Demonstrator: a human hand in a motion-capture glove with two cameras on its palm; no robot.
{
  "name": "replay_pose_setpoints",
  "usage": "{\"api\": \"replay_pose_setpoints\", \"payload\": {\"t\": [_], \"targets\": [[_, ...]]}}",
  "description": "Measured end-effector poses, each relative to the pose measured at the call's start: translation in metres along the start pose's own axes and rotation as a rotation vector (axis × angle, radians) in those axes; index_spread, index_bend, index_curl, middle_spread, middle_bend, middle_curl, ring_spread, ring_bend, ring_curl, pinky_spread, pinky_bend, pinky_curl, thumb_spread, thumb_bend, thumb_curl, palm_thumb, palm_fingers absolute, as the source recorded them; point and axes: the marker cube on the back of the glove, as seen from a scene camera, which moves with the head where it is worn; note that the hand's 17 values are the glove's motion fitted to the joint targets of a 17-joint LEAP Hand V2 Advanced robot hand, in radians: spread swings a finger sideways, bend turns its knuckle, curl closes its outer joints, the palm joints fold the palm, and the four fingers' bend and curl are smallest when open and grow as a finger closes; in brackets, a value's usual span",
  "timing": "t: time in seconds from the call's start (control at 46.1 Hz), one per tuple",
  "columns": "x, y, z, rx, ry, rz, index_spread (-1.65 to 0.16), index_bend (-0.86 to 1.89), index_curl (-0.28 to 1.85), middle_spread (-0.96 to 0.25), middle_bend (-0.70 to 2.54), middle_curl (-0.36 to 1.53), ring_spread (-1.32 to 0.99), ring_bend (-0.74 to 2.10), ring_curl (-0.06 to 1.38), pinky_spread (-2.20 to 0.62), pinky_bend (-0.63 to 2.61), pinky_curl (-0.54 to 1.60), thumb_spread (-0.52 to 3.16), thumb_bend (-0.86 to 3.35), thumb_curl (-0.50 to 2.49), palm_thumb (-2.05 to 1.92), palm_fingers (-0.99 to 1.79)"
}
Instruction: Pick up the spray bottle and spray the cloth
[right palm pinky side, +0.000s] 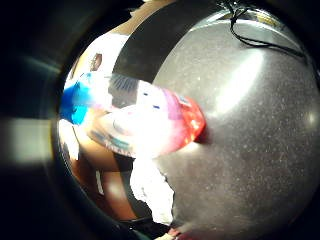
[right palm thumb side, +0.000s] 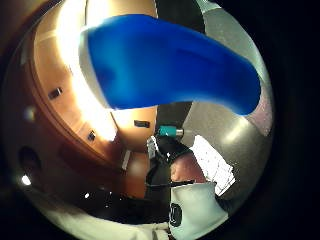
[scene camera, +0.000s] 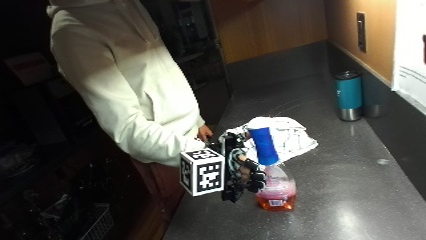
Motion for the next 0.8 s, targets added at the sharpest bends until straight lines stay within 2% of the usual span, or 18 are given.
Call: {"api": "replay_pose_setpoints", "payload": {"t": [0.803], "targets": [[-0.003,-0.024,0.015,0.062,-0.022,0.041,-0.32,0.14,0.23,-0.04,0.24,0.35,-0.04,0.42,0.29,0.09,0.4,0.35,0.9,-0.03,0.37,0.57,0.16]]}}
